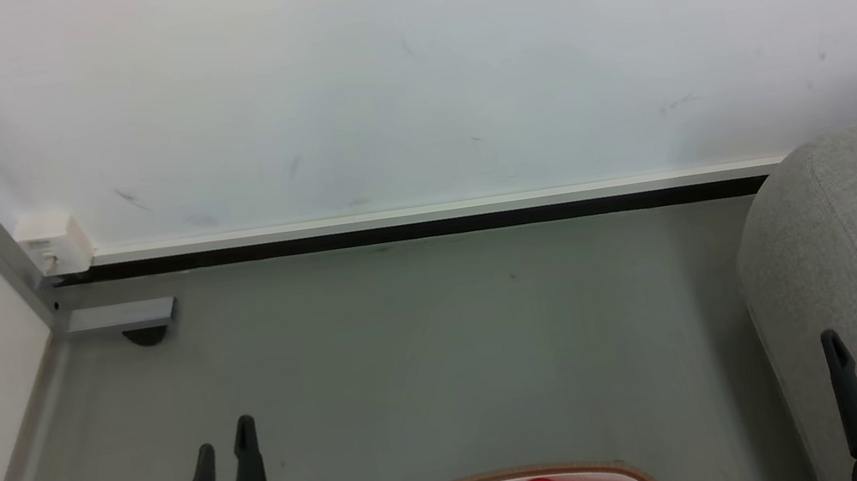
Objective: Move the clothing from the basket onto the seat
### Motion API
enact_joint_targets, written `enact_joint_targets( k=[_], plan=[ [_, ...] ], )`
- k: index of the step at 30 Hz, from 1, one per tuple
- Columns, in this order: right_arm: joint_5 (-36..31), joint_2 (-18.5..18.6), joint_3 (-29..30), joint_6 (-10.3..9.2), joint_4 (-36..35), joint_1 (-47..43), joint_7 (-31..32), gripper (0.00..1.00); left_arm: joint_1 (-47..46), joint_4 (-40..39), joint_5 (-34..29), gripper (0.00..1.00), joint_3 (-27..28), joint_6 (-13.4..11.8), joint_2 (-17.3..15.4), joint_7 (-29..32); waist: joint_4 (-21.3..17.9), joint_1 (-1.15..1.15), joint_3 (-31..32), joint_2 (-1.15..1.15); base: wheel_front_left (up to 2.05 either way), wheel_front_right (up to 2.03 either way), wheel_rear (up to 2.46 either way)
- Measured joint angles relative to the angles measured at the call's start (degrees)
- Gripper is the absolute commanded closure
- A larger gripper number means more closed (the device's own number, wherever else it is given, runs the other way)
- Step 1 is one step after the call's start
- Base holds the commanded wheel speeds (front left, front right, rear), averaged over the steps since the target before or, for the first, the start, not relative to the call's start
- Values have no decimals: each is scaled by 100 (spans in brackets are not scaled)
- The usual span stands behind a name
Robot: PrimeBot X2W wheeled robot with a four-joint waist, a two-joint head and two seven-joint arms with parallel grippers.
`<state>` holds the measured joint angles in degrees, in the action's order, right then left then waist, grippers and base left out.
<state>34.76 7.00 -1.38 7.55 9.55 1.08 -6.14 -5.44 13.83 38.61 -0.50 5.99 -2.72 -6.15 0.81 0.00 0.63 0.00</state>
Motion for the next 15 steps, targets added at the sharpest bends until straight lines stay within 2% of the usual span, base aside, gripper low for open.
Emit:
enact_joint_targets(
  k=[15],
  plan=[
    [-1024, 47, -107, 0, 44, -16, -243, 0, -49, 7, -1099, 0, -186, -77, -104, -250, 17, 0, 9, 0, 0, 0, 0]
  ],
)
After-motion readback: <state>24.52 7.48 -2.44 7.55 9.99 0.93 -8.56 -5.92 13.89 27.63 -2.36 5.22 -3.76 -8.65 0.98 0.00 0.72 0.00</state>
